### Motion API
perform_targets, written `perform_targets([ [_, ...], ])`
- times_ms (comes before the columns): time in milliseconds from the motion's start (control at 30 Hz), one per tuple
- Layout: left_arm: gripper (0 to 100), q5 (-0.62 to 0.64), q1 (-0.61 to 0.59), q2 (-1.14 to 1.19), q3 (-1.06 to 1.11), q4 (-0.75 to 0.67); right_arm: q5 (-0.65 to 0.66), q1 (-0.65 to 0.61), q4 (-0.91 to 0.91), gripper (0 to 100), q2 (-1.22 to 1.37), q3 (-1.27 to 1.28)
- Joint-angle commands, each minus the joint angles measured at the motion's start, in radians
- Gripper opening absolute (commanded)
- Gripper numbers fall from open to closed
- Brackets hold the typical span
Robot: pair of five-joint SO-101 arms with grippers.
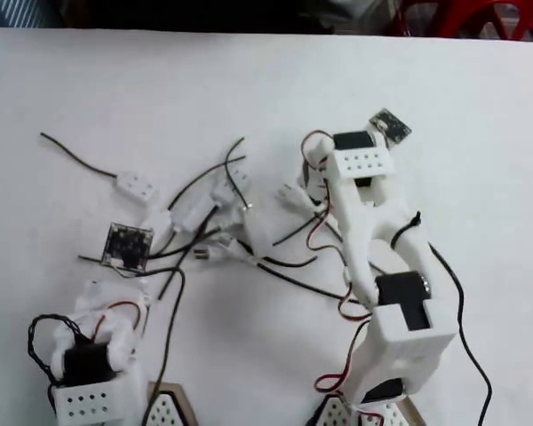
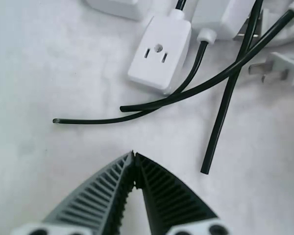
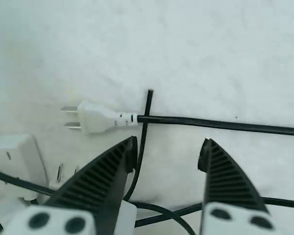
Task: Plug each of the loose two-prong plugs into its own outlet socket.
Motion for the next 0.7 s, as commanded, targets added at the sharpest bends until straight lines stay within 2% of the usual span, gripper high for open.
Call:
perform_targets([
  [0,2,-0.008,-0.012,-0.001,-0.021,0.014,0.009,-0.035,-0.021,20.8,-0.047,-0.043],
  [100,2,-0.008,-0.012,-0.001,-0.021,0.014,-0.04,-0.041,-0.091,20.8,-0.005,-0.049],
  [200,2,-0.008,-0.012,-0.001,-0.021,0.014,-0.035,-0.05,-0.168,20.8,0.038,-0.049],
  [467,2,-0.008,-0.012,-0.001,-0.021,0.014,0.204,-0.107,-0.189,20.6,0.065,-0.089],
  [667,2,-0.008,-0.012,-0.001,-0.021,0.014,0.241,-0.082,-0.242,18.7,0.076,-0.153],
])
